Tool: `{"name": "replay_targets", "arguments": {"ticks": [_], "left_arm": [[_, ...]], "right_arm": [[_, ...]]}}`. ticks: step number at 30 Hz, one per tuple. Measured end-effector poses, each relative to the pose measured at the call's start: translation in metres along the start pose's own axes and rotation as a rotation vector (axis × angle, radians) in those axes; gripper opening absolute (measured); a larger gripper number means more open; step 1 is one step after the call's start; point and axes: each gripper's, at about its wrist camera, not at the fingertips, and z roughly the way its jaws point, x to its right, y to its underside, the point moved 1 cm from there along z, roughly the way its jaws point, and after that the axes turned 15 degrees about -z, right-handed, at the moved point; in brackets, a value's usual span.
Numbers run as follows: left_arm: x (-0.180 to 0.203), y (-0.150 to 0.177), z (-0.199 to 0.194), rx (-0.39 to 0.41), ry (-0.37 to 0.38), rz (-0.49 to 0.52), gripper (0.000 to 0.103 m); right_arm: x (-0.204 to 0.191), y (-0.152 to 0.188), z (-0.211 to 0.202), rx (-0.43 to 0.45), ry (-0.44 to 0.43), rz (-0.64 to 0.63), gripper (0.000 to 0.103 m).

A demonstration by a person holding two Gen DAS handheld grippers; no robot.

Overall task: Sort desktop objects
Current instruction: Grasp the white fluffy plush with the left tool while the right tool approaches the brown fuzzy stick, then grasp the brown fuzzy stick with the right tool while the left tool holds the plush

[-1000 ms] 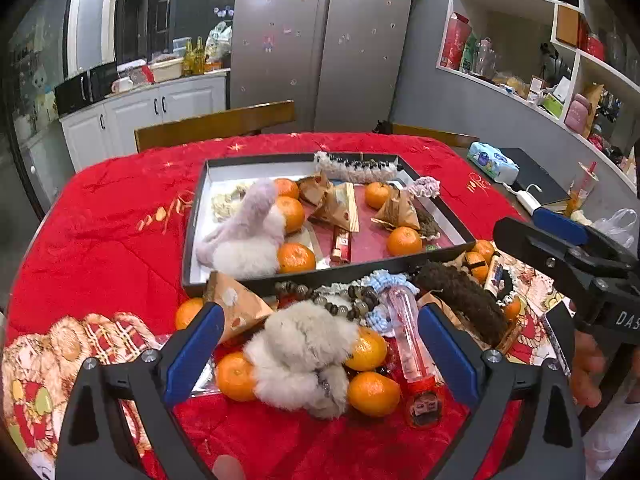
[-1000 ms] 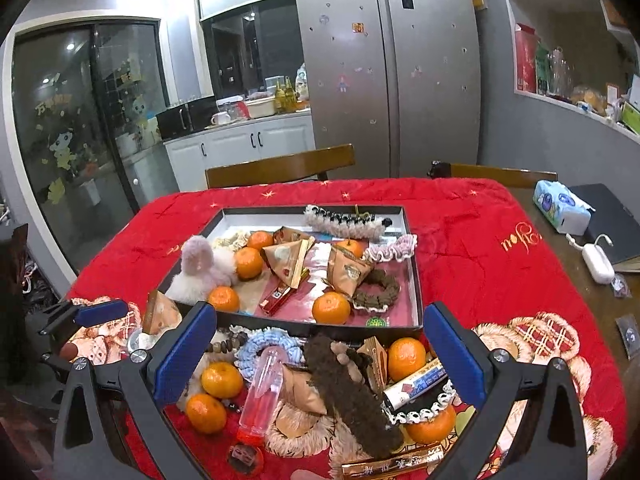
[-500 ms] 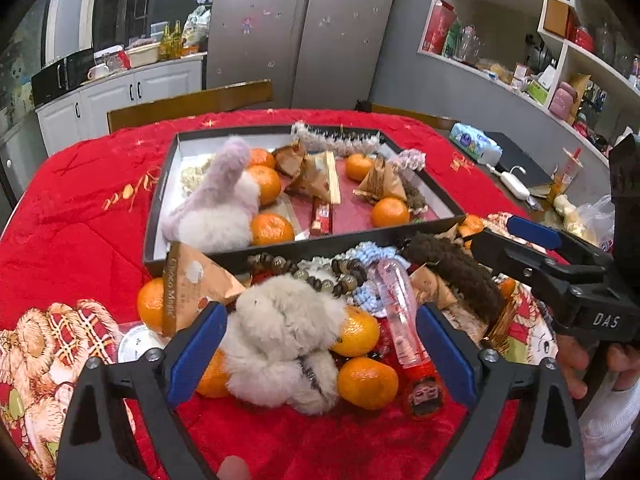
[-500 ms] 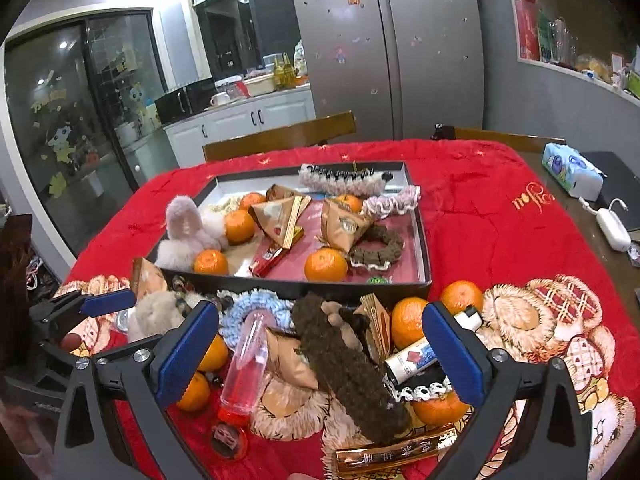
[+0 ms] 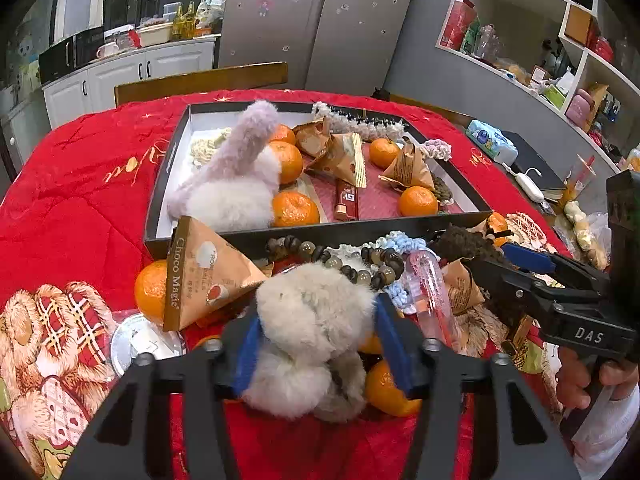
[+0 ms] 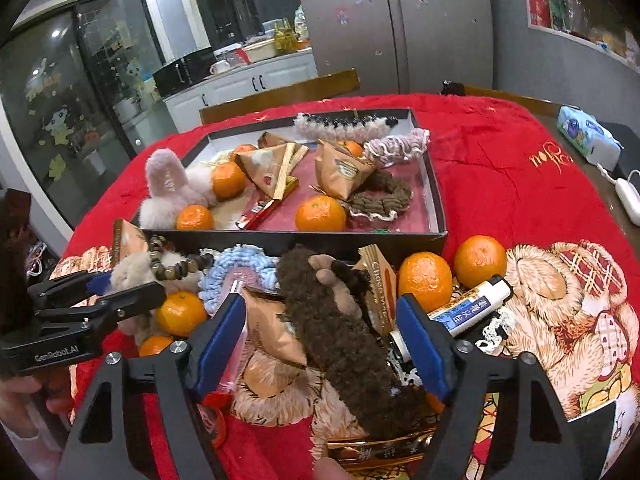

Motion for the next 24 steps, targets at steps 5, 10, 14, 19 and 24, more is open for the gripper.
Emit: {"name": "replay_targets", "arguments": {"ticks": [5,10,14,19,24], "left_arm": [[-0.0032,0.0019,0.004,-0.005,-0.041,0.01,0.039],[0.0005,0.0031,0.0034,0.008,-0.058,0.029,0.038],[-0.0028,0.0019,0.0028,0.008,-0.041,0.008,0.037],[-0.0031,0.0034,0.0013,0.014,-0.043,0.003,0.037],[-0.0035,0.0044,-0.0003,0.016,-0.038,-0.008,0.037]], "right_arm": [[-0.0013,0.0014,0.0039,-0.019,0.003,-0.014,0.076],[-0.0059,0.0044,0.0074,-0.038,0.0,-0.057,0.064],[-0.001,0.0064,0.0061,-0.037,-0.024,-0.041,0.053],[-0.0032,0.0067,0.0041,-0.037,-0.022,-0.053,0.043],[-0.0011,0.0074,0.0015,-0.035,-0.026,-0.036,0.035]]}}
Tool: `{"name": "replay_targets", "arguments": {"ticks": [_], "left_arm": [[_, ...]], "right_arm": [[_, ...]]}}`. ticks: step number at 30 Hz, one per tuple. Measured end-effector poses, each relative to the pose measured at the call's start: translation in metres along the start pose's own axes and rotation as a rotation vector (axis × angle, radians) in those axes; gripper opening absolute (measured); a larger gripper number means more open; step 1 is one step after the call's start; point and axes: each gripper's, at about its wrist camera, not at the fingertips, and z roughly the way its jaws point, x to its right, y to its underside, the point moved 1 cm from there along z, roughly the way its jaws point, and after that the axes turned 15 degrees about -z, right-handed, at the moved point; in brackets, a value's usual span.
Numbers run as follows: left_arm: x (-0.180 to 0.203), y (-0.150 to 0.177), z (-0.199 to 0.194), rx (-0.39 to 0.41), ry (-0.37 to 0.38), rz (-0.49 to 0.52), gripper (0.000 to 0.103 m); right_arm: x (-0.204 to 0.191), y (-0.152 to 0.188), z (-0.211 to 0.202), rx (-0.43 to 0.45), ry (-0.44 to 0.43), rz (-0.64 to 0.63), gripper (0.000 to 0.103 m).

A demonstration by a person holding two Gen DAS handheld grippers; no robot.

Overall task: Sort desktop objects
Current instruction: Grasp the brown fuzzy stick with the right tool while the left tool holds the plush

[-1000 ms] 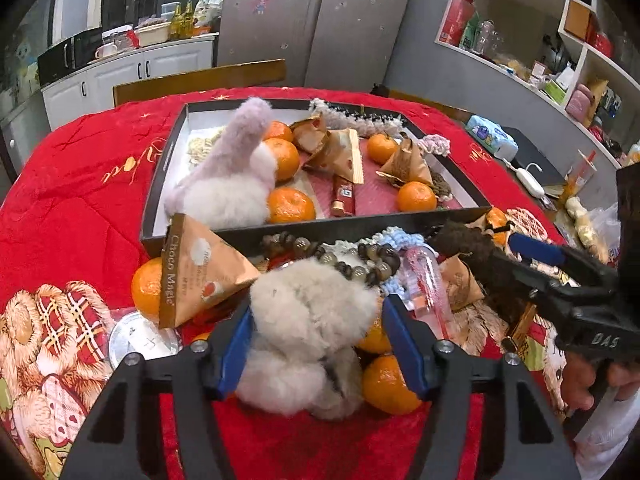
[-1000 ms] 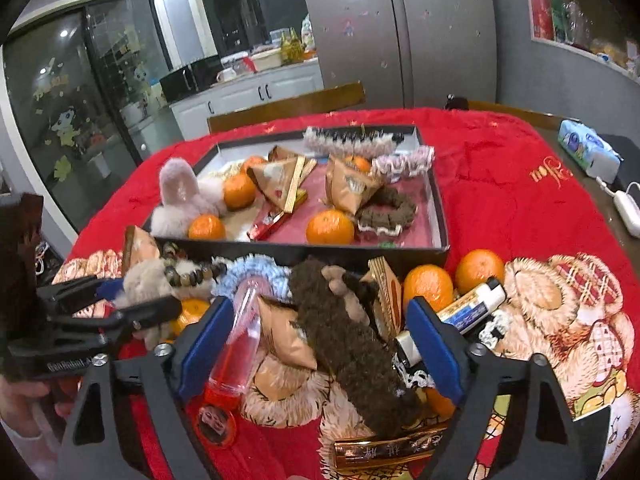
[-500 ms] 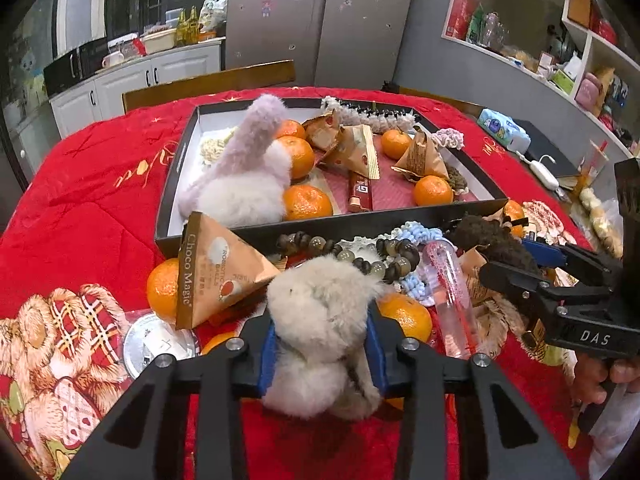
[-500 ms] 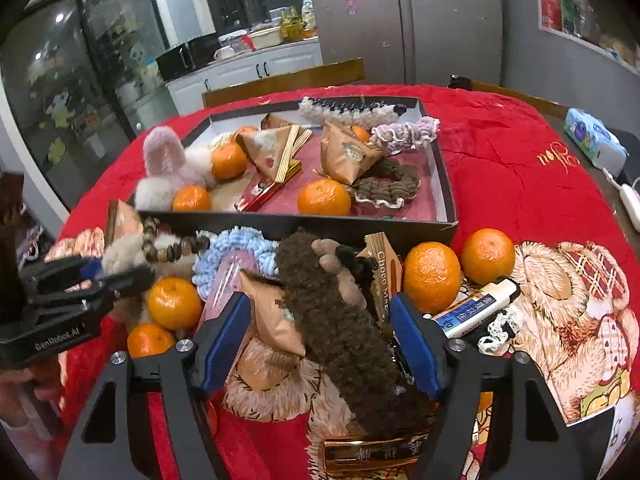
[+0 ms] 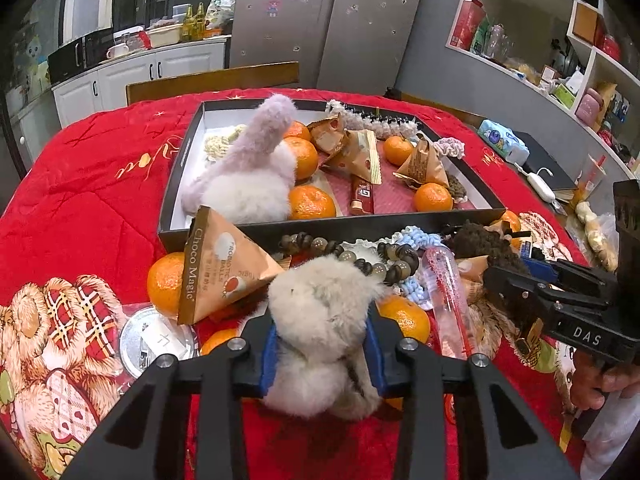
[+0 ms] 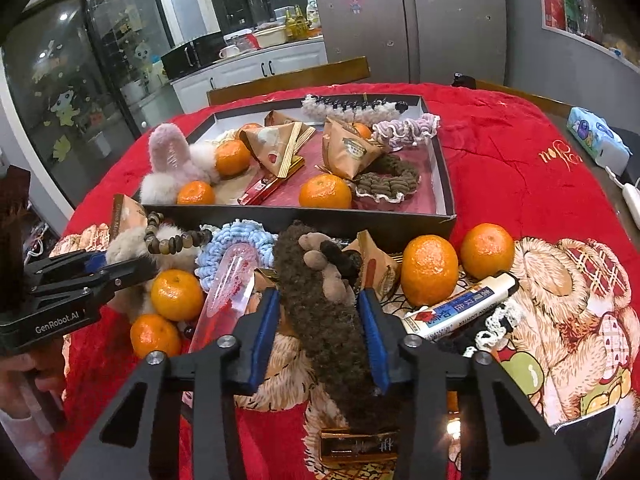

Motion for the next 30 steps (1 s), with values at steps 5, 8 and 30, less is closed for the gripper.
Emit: {"name": "replay_targets", "arguments": {"ticks": [5,8,30], "left_arm": [[0.001,0.0,-0.003,0.005,-0.006,0.001,0.036],[0.001,0.0,-0.003,0.006,-0.003,-0.003,0.036],[0.003,0.0,-0.019,0.039,0.01,0.0,0.036]], "right_arm": [[0.003,0.001,-0.004,0.008,-0.016,0.027,0.031],[0.005,0.0,-0.008,0.018,-0.023,0.044,0.031],[0.006,-0.003,-0.022,0.074,-0.046,0.068,0.025]]}}
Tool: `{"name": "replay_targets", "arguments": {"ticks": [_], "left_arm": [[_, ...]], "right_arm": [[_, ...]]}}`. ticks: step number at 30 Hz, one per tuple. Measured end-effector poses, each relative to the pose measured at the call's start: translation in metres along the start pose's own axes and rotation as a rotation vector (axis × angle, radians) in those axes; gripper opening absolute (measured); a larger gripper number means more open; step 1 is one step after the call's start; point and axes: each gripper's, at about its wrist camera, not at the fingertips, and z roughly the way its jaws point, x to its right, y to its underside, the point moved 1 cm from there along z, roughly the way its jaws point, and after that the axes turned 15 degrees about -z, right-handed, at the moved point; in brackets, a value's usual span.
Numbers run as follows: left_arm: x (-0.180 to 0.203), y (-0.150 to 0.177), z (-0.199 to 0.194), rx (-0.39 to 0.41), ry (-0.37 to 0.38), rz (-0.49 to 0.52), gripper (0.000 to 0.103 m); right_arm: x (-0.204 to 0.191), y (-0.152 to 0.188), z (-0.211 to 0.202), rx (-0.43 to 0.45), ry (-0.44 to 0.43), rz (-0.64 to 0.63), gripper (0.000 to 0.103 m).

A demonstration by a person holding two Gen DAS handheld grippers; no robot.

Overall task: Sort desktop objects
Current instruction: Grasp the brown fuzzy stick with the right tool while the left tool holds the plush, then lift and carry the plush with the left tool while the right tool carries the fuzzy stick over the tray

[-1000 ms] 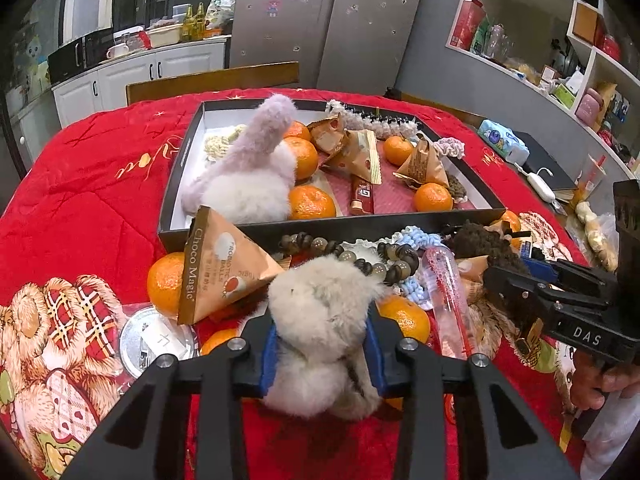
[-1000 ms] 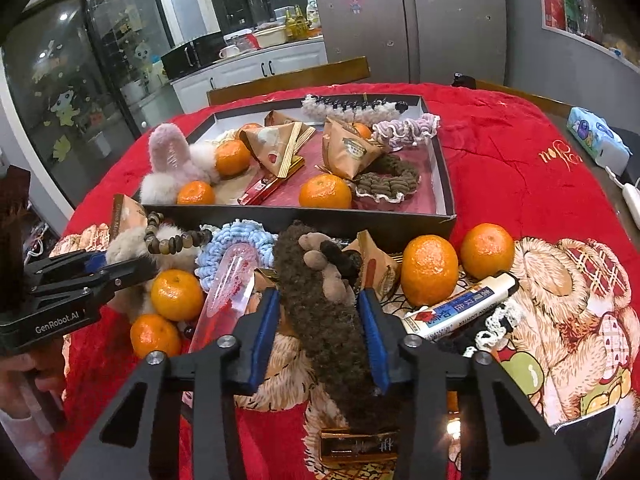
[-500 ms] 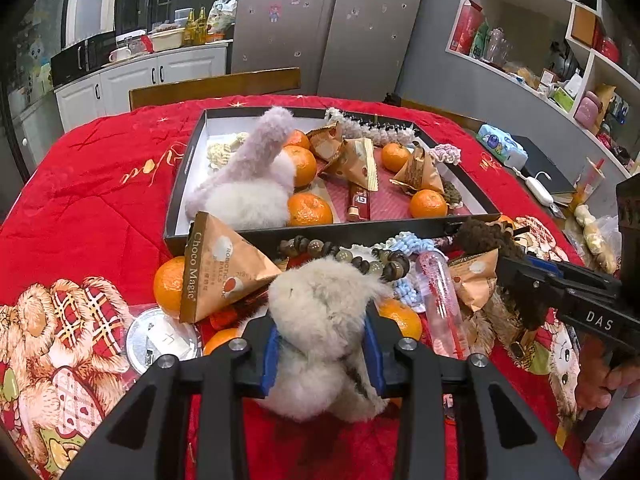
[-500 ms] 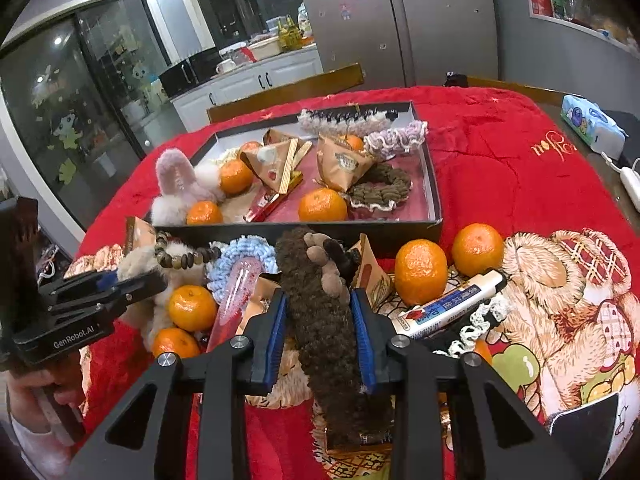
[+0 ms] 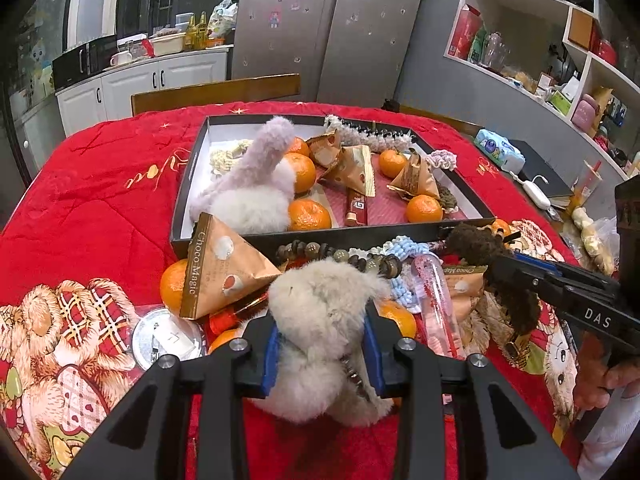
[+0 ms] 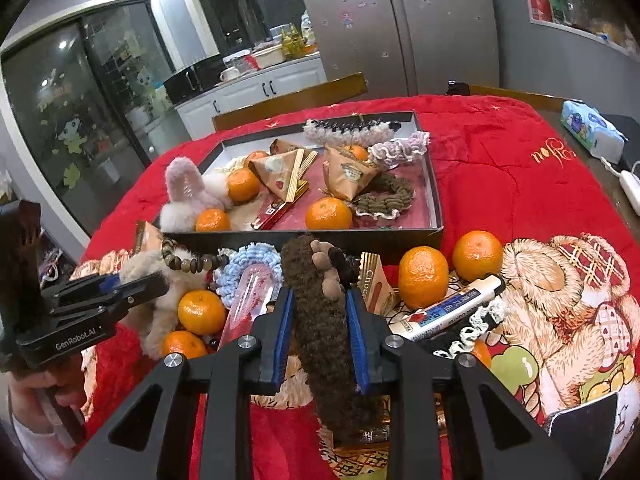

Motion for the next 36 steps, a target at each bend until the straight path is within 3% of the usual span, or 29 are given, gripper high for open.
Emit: {"name": "replay_targets", "arguments": {"ticks": [19,29,36], "left_arm": [[0.009,-0.005,-0.026,0.025,0.049,-0.006,0.035],[0.016,-0.039,-0.049,0.091,0.051,0.0,0.035],[0.025,-0.049,-0.046,0.086,0.054,0.019,0.035]], "right_arm": [[-0.004,-0.015,-0.013,0.04,-0.06,0.04,0.025],[0.003,-0.041,-0.025,0.067,-0.052,0.056,0.025],[-0.002,-0.053,-0.018,0.06,-0.075,0.048,0.025]]}}
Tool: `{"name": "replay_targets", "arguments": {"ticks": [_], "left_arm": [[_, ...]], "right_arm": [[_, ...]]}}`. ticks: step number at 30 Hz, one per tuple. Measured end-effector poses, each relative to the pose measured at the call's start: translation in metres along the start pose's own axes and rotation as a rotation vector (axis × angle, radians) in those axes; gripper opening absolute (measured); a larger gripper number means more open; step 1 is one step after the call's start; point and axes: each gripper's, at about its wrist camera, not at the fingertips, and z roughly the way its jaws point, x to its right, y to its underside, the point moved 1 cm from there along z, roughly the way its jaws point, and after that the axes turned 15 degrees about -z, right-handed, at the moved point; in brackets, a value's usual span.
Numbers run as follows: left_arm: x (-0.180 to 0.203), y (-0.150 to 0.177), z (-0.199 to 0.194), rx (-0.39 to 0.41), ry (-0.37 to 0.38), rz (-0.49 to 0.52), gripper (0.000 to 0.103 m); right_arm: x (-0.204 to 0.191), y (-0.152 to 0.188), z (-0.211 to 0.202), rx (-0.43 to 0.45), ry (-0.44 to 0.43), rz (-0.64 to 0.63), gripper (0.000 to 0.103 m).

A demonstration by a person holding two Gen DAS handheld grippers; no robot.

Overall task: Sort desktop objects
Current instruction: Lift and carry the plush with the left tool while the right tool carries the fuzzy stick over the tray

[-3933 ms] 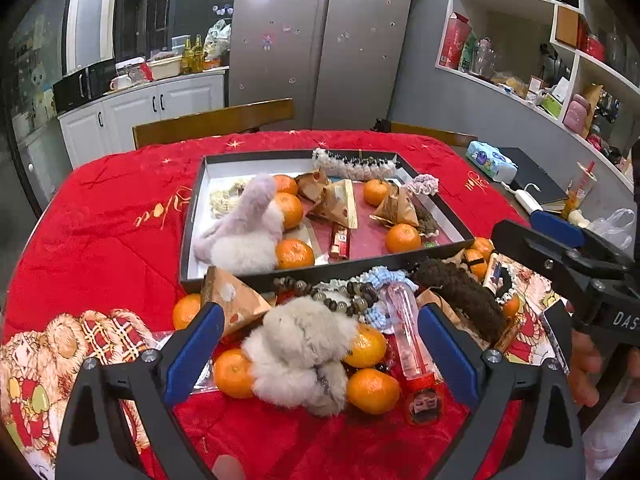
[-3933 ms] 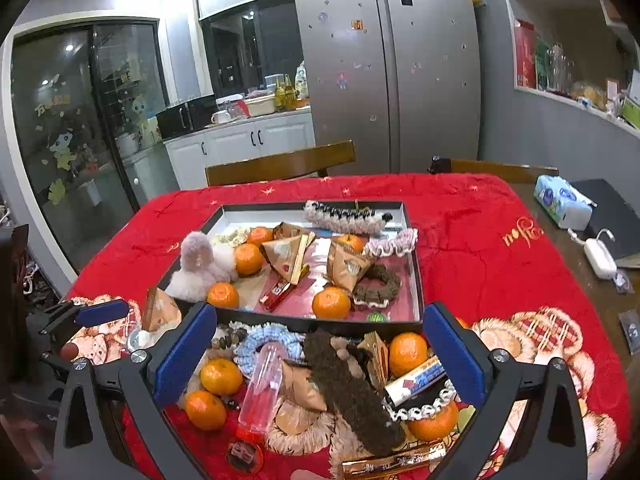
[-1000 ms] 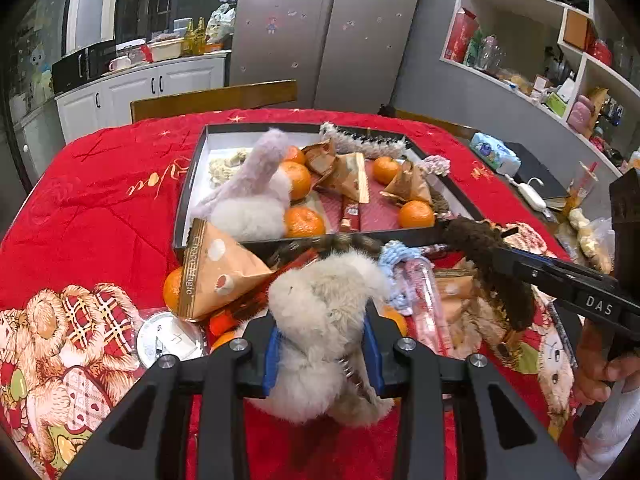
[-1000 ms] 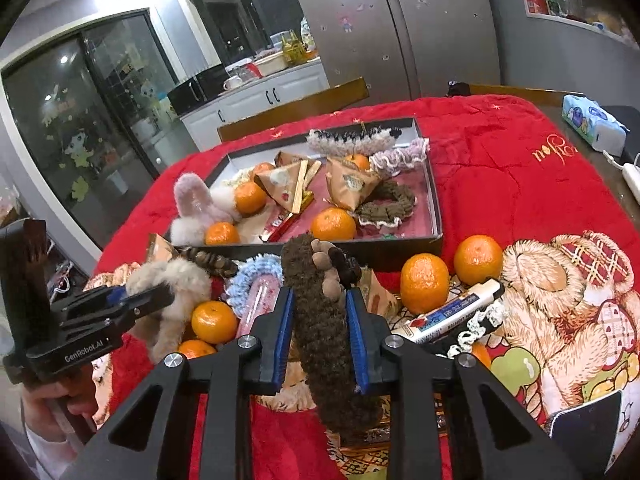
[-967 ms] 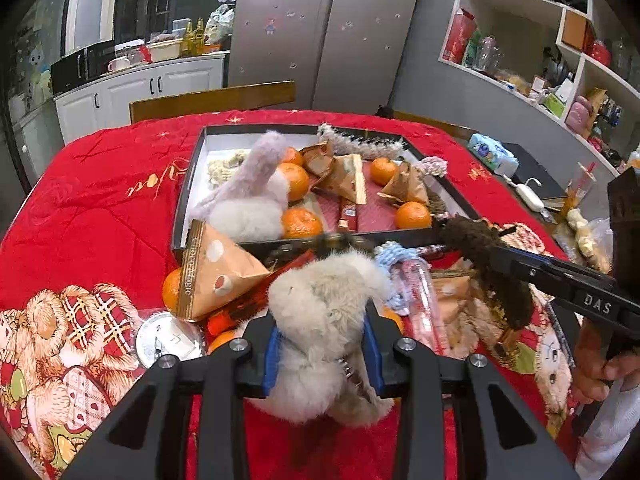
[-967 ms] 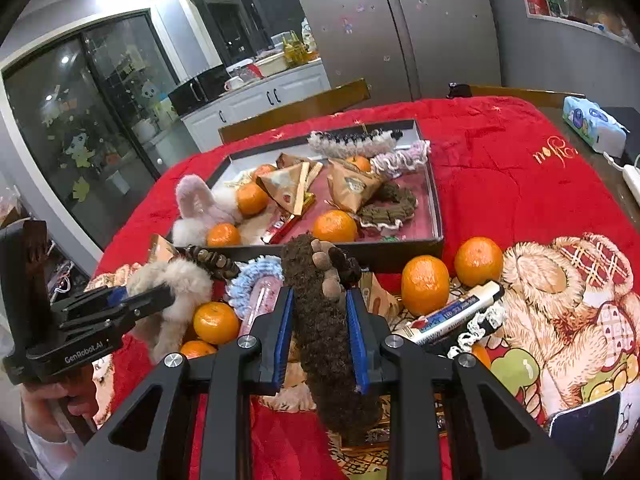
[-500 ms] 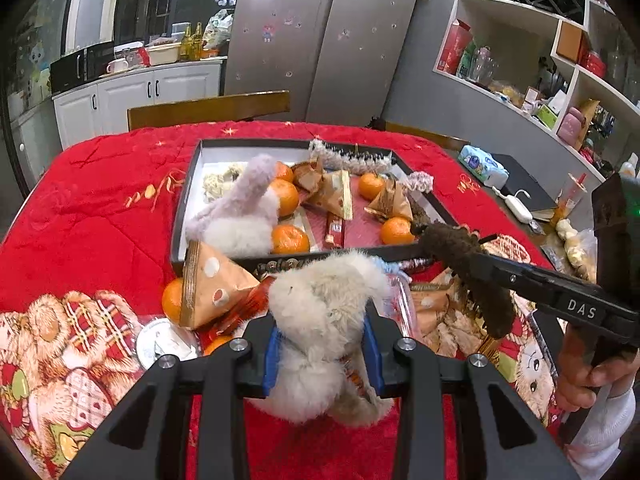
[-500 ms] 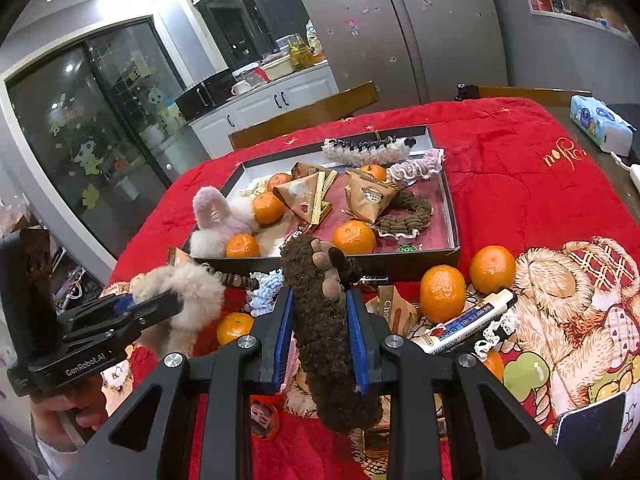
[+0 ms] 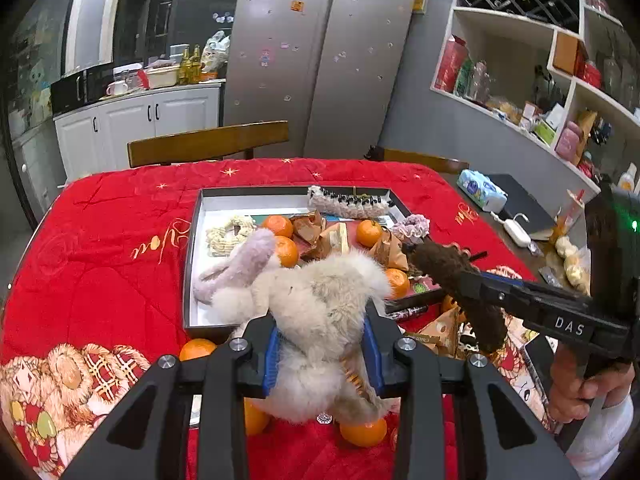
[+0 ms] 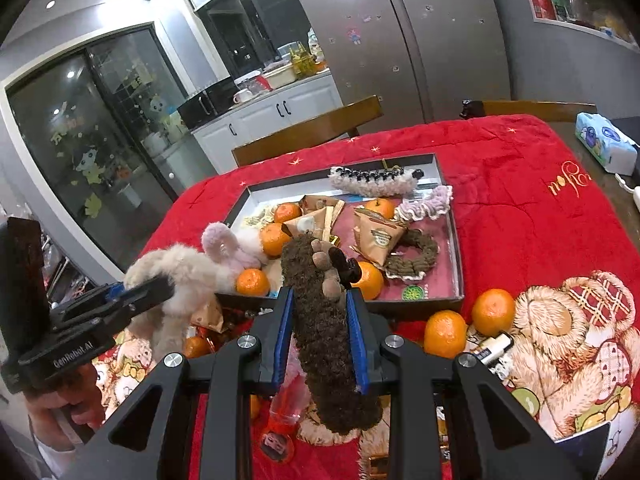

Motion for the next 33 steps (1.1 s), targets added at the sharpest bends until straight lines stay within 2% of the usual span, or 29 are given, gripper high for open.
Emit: {"name": "replay_targets", "arguments": {"ticks": [22,33], "left_arm": [[0.02,-0.035,-0.013,0.039,0.036,0.011,0.035],[0.026,-0.061,-0.001,0.047,0.026,0.026,0.035]], "right_arm": [[-0.016,-0.053,-0.022,0.082,0.007,-0.051,0.026],[-0.015,-0.074,-0.009,0.085,0.002,-0.056,0.026]]}}
